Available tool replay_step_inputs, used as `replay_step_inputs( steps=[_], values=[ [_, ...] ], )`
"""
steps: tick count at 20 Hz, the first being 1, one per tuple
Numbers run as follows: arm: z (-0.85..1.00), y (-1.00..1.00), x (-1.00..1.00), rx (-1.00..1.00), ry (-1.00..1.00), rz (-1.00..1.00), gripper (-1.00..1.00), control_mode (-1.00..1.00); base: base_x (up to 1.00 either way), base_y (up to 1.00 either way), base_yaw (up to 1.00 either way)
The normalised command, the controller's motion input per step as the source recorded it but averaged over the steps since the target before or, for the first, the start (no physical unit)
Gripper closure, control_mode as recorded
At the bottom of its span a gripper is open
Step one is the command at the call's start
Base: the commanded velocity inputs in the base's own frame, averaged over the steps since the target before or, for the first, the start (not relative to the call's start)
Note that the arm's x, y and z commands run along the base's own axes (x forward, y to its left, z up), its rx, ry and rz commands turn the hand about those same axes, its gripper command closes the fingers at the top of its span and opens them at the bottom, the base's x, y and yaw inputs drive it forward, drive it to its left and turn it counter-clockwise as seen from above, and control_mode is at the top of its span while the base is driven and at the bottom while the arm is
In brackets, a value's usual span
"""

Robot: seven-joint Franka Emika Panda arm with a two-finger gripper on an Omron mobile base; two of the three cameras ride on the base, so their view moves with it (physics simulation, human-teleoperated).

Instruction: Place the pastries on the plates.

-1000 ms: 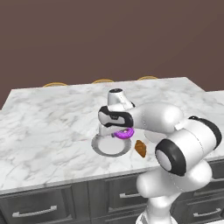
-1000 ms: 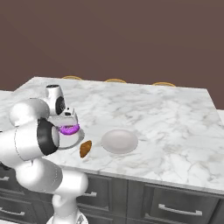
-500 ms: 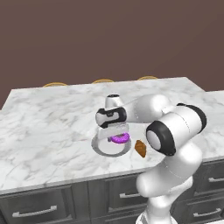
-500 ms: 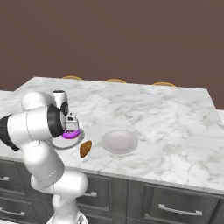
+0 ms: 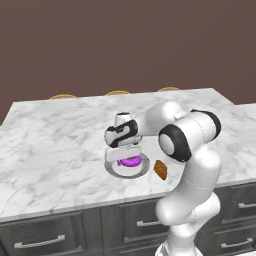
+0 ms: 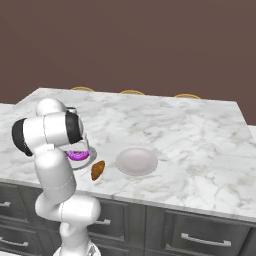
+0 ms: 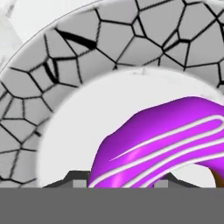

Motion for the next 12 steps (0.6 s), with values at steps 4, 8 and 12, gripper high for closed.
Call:
replay_step_inputs(
  steps=[4,8,12],
  values=[
    [-0.56,0.08,0.15,0.08,0.05,0.00,1.00,-1.00,0.00,0.00,0.00],
    [-0.36,0.21,-0.09,0.04,0.02,0.00,-1.00,-1.00,0.00,0.00,0.00],
    [0.16,0.00,-0.27,0.00,0.00,0.00,-1.00,-1.00,0.00,0.00,0.00]
  ],
)
